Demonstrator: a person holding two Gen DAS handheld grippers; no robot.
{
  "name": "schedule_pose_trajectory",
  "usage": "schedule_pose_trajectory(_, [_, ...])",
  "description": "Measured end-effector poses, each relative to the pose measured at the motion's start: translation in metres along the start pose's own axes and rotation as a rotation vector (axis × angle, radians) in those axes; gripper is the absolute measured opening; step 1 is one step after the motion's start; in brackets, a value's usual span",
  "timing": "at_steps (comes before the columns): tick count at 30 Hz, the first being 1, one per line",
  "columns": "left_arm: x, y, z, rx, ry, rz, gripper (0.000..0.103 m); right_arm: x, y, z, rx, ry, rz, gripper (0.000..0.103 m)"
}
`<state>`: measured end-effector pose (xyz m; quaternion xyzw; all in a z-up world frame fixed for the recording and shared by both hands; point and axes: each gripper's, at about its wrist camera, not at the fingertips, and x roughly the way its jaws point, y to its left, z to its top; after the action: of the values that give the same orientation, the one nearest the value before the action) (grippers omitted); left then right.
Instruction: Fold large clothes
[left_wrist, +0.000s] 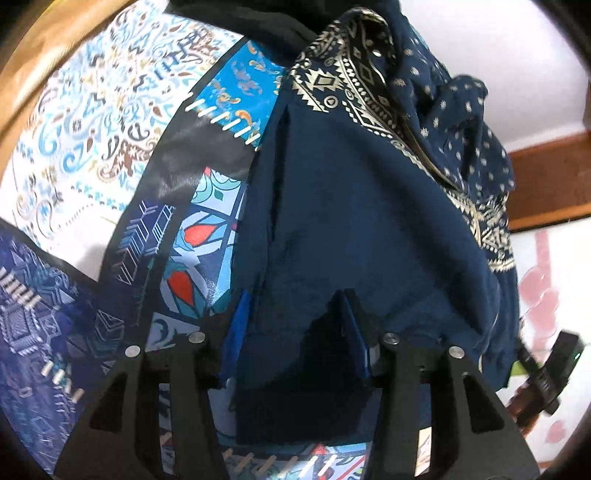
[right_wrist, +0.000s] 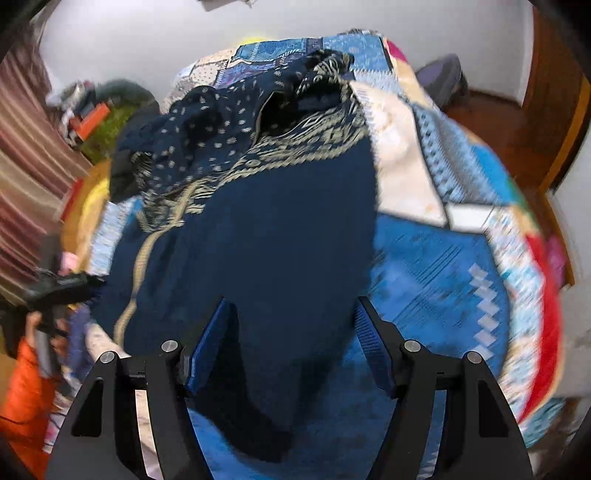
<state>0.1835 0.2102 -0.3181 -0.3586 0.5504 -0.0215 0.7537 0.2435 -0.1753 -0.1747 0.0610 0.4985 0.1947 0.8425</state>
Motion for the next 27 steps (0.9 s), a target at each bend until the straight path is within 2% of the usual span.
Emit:
schedule_pose_trajectory(4, [-0.002,0.001,-0.005,-0.016,-0.007,-0.032,0.048,-0.001,0.003,-0.004,0.019,-0.036,0.007,0.065])
schedule_pose_trajectory(7, [-0.004,-0.005,-0.010,0.020,-0.011,-0.033,0.045,-0.003,0.006,-0.003,0.026,-0.055,0.007,0.048])
schedule_pose_trajectory(9, [-0.007,-0.020,-0.014,0.061,-0.027,-0.040,0.033,-0.004,0.007,0.001,0.026,-0.070,0.010,0.031])
schedule_pose_trajectory(11, [-0.012,-0.036,-0.016,0.127,-0.061,-0.015,0.023,-0.007,0.004,0.004,0.051,-0.089,0.030,0.020])
schedule_pose_trajectory(12, [-0.015,-0.042,-0.018,0.152,-0.074,-0.008,0.013,-0.008,0.002,0.006,0.063,-0.094,0.041,0.014])
schedule_pose_trajectory(13, [-0.019,-0.049,-0.019,0.173,-0.088,-0.007,0.011,-0.009,0.000,0.009,0.088,-0.100,0.065,0.011])
schedule_pose_trajectory(16, [-0.031,-0.062,-0.012,0.205,-0.136,-0.020,0.009,-0.010,-0.001,0.016,0.111,-0.119,0.093,0.008])
schedule_pose_trajectory(20, [-0.054,-0.083,-0.002,0.239,-0.207,-0.041,0.009,-0.022,0.012,0.030,0.061,-0.175,0.102,0.008])
schedule_pose_trajectory(27, [-0.099,-0.115,0.024,0.296,-0.352,-0.053,0.008,-0.041,0.023,0.075,0.011,-0.282,0.119,0.007])
